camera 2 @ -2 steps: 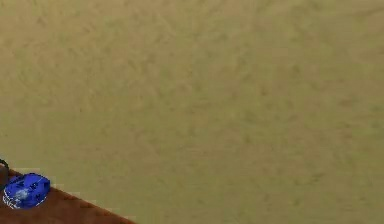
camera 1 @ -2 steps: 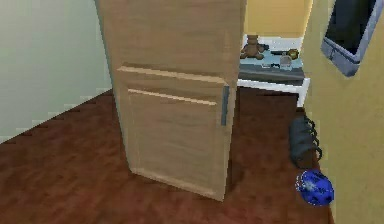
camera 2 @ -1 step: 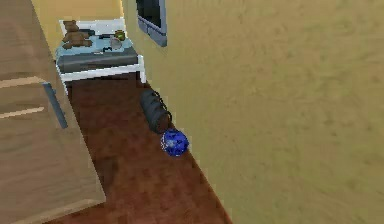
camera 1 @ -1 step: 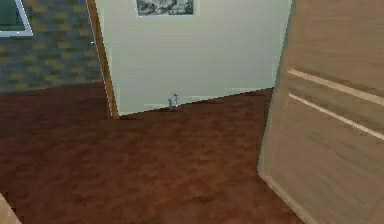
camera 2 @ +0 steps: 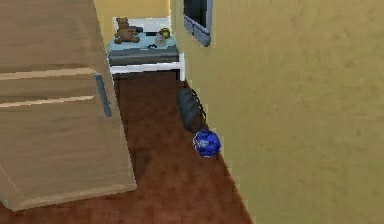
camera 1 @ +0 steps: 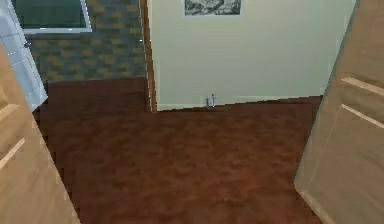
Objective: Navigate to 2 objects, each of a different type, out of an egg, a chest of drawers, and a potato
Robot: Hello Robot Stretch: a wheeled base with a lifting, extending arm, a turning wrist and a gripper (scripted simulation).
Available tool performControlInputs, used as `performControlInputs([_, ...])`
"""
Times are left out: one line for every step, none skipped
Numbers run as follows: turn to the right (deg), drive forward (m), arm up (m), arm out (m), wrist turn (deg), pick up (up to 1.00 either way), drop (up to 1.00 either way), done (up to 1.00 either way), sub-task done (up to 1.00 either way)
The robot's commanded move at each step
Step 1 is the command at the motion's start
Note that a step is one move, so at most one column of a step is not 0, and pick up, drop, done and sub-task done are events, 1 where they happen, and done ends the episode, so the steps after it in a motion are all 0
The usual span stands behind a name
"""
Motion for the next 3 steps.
performControlInputs([0.0, 1.00, 0.00, 0.00, 0.0, 0.00, 0.00, 0.00, 0.00])
performControlInputs([0.0, 0.40, 0.00, 0.00, 0.0, 0.00, 0.00, 0.00, 0.00])
performControlInputs([-45.0, 0.00, 0.00, 0.00, 0.0, 0.00, 0.00, 0.00, 0.00])
